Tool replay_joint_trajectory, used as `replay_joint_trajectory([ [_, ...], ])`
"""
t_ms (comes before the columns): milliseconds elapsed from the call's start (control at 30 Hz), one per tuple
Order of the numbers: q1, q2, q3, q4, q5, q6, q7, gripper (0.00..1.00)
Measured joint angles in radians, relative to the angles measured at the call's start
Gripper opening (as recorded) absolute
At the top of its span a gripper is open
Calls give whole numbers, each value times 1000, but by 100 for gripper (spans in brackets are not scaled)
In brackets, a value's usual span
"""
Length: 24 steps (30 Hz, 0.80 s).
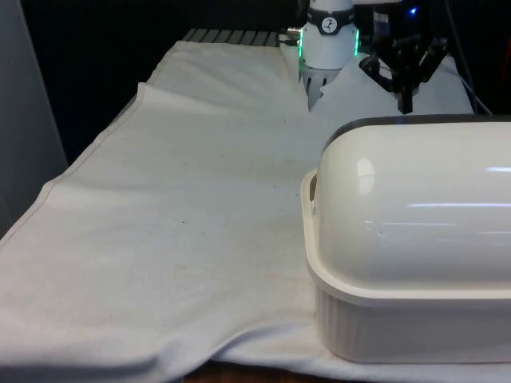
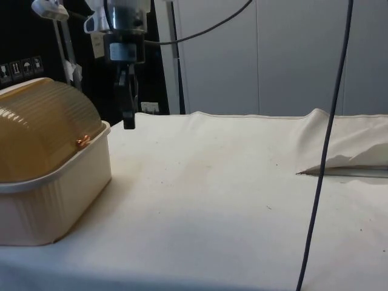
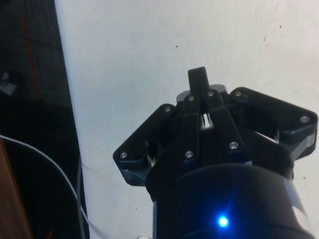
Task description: Open the lid, then close it.
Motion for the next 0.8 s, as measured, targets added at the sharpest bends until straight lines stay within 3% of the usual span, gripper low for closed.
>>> replay_joint_trajectory([
  [800,0,26,-34,-71,-22,93,54,0],
])
